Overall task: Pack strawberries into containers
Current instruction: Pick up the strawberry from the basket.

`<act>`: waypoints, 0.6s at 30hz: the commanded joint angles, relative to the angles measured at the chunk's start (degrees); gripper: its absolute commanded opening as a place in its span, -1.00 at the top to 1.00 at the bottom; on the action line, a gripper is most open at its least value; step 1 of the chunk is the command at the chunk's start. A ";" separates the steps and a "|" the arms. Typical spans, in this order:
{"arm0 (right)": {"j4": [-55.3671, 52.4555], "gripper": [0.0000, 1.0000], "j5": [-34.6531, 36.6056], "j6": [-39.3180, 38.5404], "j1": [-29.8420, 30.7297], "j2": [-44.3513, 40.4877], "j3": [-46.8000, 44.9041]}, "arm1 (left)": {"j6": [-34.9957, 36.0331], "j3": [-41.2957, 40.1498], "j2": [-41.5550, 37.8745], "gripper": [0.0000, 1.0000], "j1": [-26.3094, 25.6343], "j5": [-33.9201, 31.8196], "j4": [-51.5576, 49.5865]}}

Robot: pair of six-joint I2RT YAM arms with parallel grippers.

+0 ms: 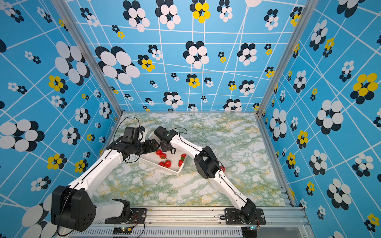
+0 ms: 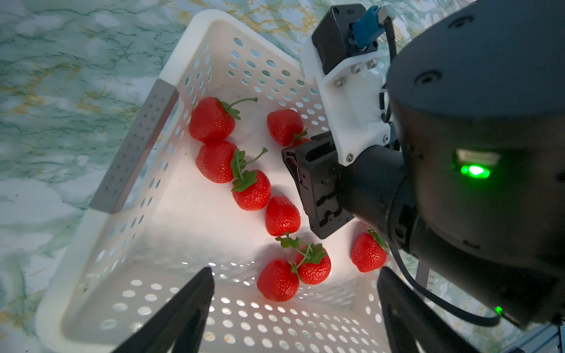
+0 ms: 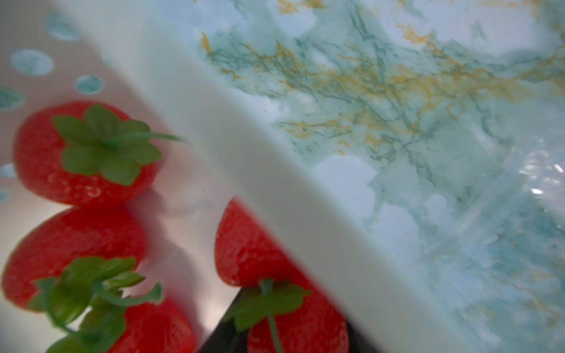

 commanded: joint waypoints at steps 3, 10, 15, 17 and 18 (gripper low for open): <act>0.69 0.35 1.86 0.53 0.53 -3.03 -4.59 | 1.03 -1.12 -0.52 -0.71 0.50 0.72 0.80; 2.91 0.37 3.04 0.40 0.53 -13.77 -13.89 | 0.33 -0.97 -0.61 -0.71 0.28 1.33 1.42; 4.37 0.39 6.91 0.81 0.53 -27.54 -25.91 | 0.46 1.66 0.07 -0.71 -2.31 -0.05 0.31; 5.40 0.39 9.34 1.64 0.38 -33.86 -32.63 | 0.71 3.54 1.11 -0.71 -4.81 -0.80 0.34; 5.79 0.39 10.32 2.39 0.05 -37.03 -36.45 | 0.95 4.69 1.97 -0.71 -6.41 -1.06 0.29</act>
